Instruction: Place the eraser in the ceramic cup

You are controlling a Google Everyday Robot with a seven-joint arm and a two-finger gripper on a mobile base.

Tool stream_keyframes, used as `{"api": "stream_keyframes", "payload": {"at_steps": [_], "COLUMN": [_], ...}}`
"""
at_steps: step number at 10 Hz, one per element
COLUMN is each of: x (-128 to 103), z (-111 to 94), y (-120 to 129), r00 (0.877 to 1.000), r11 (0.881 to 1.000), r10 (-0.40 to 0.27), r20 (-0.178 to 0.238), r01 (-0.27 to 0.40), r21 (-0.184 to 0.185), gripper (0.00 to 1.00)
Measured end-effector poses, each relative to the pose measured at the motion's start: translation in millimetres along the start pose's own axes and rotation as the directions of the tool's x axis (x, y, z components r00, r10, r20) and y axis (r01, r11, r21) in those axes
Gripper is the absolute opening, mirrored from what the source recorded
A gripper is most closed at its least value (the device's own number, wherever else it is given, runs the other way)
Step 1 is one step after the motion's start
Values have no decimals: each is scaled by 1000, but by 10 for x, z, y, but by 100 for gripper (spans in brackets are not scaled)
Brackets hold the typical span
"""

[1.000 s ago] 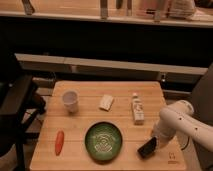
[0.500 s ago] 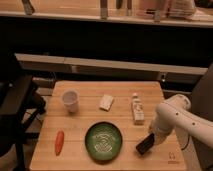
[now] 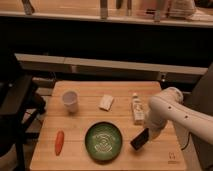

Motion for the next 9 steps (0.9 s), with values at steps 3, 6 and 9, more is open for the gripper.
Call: {"api": "stream_keyframes", "payload": {"at_steps": [3, 6, 9], "x": [-63, -201, -269], "z": [-161, -280, -320], "y": [-199, -418, -563], "r00": [999, 998, 996], "r11": [1000, 999, 998], "r10": [-24, -47, -61], "r20": [-22, -44, -61], "r01": [24, 48, 63], "r21": [10, 18, 31], "gripper": [5, 5, 5]}}
